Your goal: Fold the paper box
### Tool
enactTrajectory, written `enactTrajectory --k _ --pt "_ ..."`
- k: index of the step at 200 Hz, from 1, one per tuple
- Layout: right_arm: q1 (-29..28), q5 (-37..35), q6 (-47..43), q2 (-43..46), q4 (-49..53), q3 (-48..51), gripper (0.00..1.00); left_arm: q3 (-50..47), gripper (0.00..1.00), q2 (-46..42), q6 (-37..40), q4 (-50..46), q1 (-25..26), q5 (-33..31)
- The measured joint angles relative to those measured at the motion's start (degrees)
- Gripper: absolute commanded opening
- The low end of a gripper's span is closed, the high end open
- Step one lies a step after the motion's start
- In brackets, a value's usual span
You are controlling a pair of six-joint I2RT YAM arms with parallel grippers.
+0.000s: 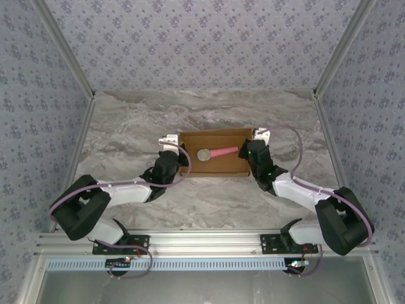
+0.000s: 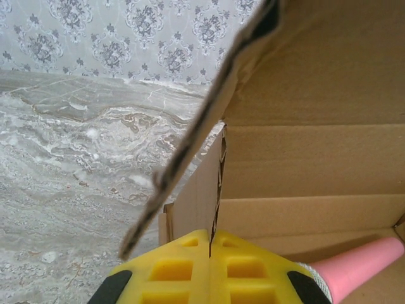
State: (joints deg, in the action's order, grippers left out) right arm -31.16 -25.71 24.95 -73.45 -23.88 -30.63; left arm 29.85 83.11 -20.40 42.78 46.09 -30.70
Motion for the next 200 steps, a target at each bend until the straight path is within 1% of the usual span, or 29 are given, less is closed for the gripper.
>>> enactTrajectory --k 36,68,91,114,139,174,200 --pt "-0.7 0.1 -1.0 1.6 -2.3 3.8 0.07 -3.4 0.0 0.2 0.6 3.2 1.1 -0.7" --pt "-1.3 0.0 -1.5 2.3 -4.5 5.9 0.07 -4.2 0.06 0.2 0.8 4.0 1.3 -0.7" --pt "-1.7 -0.1 -1.9 3.1 -5.0 6.8 0.07 -4.2 0.12 -0.1 0.8 3.8 1.3 -0.7" --pt "-2.1 -0.3 -2.3 3.8 -5.0 7.3 0.07 -4.9 0.21 -1.4 0.8 2.2 1.3 -0.7" --pt "-2.5 -0.5 -2.6 4.1 -5.0 7.5 0.07 -5.7 0.27 -3.4 0.2 -0.3 1.3 -0.9" --pt "-2.8 -0.6 -3.0 4.4 -5.0 7.6 0.08 -6.7 0.4 -8.7 -0.4 -4.0 1.3 -0.9" --pt "-2.9 -0.9 -3.4 4.5 -4.9 7.8 0.07 -6.8 0.53 -13.8 -1.0 -8.0 1.3 -0.7"
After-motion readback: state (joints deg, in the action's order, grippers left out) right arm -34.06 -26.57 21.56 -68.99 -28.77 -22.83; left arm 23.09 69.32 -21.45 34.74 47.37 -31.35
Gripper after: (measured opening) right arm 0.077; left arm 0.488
